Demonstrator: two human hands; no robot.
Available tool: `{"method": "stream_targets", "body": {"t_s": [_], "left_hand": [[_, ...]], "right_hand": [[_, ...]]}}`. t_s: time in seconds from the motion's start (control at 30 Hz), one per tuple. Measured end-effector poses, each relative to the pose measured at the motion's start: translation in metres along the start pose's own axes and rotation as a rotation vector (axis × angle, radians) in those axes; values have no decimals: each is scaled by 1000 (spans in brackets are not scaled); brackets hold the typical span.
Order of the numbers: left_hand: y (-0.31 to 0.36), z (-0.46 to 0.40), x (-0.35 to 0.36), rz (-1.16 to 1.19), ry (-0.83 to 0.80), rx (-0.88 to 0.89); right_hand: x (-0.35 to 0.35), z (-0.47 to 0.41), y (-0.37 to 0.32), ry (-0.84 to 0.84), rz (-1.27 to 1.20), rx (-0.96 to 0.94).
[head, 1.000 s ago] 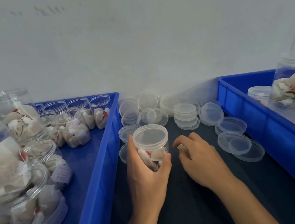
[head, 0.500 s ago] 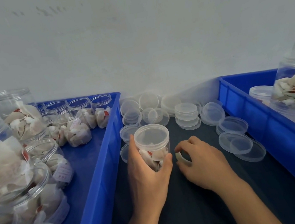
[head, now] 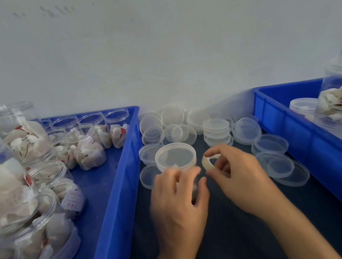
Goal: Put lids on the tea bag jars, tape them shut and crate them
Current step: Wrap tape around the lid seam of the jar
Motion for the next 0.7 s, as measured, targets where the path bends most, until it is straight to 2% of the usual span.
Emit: {"method": "stream_targets", "body": {"t_s": [0.07, 0.2, 0.33, 0.5, 0.7], "left_hand": [[0, 2, 3, 61, -41, 7], [1, 2, 5, 156, -100, -100], [4, -2, 2, 353, -125, -218], [2, -1, -3, 347, -9, -199], [2, -1, -2, 365, -48, -155]], "right_hand": [[-10, 2, -7, 5, -52, -23], [-21, 11, -16, 2, -30, -105], [-16, 23, -21, -34, 4, -220], [-14, 24, -21, -9, 8, -245], [-10, 24, -21, -8, 28, -302]]}}
Point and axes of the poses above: each hand's wrist, its own z-axis away from the middle knuckle, its own x-axis out of the palm, y = z × x, the point moved 4 cm from there along -z, towards the middle knuckle, and after that the axes turned 3 degrees about -z, right-handed, at the moved point
